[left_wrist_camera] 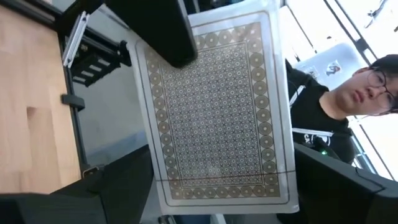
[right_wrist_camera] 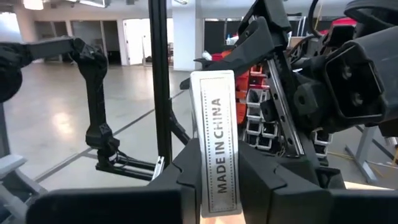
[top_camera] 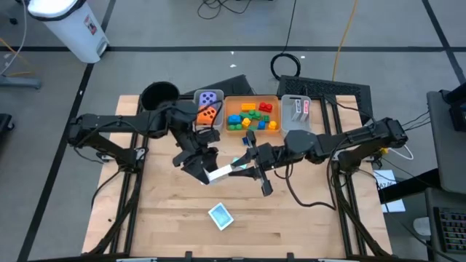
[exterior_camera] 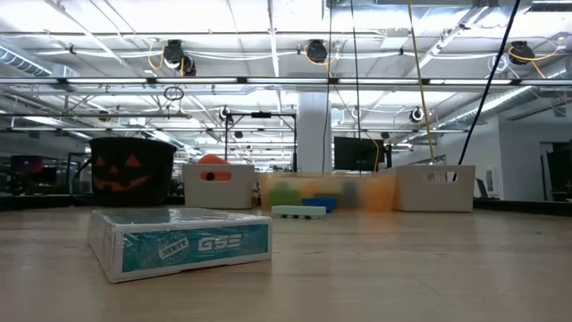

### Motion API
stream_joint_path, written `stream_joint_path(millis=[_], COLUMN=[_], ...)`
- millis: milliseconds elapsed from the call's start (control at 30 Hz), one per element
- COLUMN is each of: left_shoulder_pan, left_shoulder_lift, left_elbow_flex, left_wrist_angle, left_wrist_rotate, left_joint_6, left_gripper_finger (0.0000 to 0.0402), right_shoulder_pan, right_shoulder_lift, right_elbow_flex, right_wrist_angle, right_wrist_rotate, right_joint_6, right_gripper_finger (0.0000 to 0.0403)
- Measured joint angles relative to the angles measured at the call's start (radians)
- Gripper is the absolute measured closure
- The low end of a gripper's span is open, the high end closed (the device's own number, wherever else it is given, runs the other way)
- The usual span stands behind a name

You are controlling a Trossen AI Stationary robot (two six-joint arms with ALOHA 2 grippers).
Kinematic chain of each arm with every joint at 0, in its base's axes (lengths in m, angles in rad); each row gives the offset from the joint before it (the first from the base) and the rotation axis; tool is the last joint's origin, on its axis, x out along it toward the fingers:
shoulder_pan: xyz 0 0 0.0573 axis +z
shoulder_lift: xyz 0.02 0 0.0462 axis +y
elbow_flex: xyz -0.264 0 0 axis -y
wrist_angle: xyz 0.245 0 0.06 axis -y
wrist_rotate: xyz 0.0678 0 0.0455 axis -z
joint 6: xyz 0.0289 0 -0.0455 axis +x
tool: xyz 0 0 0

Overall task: Pick & Place Toys
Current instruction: Put the brown deck of cards into the right gray bin

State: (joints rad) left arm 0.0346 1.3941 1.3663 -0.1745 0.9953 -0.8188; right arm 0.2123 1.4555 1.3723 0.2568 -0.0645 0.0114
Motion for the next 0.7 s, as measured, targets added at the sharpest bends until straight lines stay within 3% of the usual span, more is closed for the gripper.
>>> stream_joint_path(millis=[700], left_shoulder_pan=[0.24], left_shoulder_lift=[0.0], left_elbow_flex=[0.0], left_wrist_angle=[0.219], left_wrist_rotate=[0.026], left_joint_6=[-0.003], left_gripper_finger=[0.0048], right_shoulder_pan=[-0.04], right_shoulder_lift=[-0.17], right_elbow_flex=[0.0], right_wrist_angle=[-0.211], right_wrist_rotate=[0.155], right_joint_6=[0.014], right_gripper_finger=[0.0348])
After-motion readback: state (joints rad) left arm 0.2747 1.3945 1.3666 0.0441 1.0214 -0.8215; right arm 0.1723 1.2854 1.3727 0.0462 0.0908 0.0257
